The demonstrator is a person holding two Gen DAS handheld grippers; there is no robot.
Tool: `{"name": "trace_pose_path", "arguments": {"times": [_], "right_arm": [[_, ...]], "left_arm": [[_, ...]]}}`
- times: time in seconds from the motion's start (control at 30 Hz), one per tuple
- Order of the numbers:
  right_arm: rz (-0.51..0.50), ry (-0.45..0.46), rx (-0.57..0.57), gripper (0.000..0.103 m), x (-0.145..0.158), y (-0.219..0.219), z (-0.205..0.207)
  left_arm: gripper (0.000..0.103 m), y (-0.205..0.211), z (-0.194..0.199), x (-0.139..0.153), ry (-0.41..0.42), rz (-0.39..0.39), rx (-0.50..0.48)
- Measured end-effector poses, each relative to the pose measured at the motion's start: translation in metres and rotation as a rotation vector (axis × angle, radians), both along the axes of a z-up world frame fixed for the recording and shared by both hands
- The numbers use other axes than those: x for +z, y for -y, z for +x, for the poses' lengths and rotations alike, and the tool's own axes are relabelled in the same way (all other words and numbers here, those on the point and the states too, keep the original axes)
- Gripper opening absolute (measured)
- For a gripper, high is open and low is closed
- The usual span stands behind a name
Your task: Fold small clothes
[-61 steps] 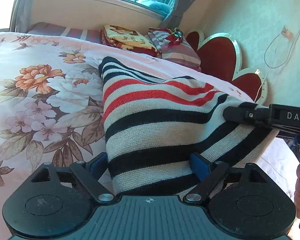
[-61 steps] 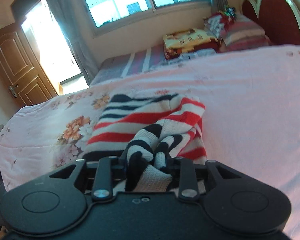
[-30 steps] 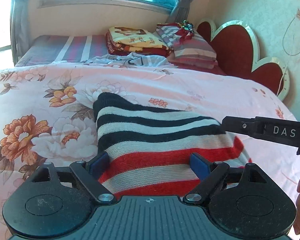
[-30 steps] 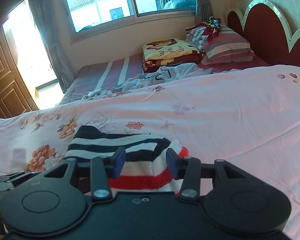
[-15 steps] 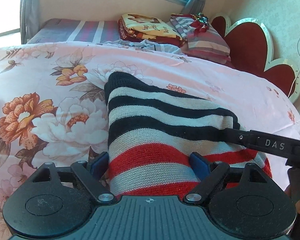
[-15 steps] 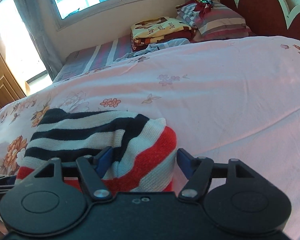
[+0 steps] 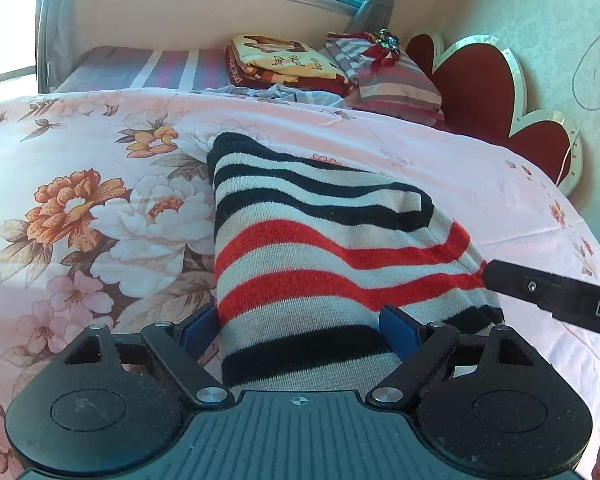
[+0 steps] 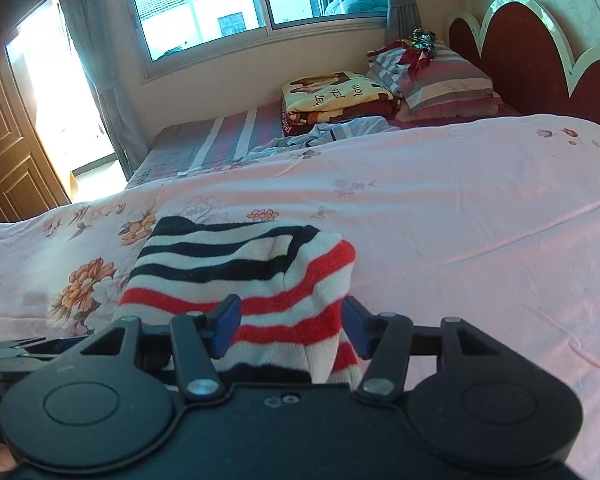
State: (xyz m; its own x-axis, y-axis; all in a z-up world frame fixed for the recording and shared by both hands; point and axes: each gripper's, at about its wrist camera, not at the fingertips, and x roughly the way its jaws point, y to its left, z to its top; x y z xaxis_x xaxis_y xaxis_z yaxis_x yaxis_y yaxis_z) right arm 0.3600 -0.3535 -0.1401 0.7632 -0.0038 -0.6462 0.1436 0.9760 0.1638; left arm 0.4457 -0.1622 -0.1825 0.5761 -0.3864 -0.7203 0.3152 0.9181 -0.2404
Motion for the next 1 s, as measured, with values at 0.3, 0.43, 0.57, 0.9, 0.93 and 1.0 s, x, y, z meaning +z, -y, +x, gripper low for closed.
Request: {"name": "trace_pose_path", "arguments": {"times": [0.3, 0.43, 0.57, 0.9, 0.93, 1.0], "right_arm": [[-0.022, -0.132, -0.051, 0.055, -0.036, -0.003, -0.025], [-0.018, -0.105, -0.072, 0.055, -0.018, -0.009, -0.041], [-0.077, -0.077, -0.069, 0.055, -0.001, -0.016, -0.068], [-0.096, -0.076, -0.050, 0.055, 0.003, -0.018, -0.092], [-0.099, -0.077, -0.037, 0.055, 0.001, -0.019, -0.089], [-0.100, -0.082, -0.004, 0.055, -0.004, -0.018, -0.079]], "left_arm": [[0.087, 0.003, -0.013, -0.001, 0.001, 0.040, 0.003], [0.087, 0.004, -0.029, 0.012, 0.026, 0.058, -0.033], [0.087, -0.003, -0.049, 0.015, 0.030, 0.042, -0.052], [0.087, -0.012, -0.072, -0.012, -0.043, 0.058, -0.036], [0.087, -0.012, -0.071, -0.014, -0.049, 0.055, -0.028], [0.087, -0.011, -0.070, -0.018, -0.062, 0.052, -0.014]]}}
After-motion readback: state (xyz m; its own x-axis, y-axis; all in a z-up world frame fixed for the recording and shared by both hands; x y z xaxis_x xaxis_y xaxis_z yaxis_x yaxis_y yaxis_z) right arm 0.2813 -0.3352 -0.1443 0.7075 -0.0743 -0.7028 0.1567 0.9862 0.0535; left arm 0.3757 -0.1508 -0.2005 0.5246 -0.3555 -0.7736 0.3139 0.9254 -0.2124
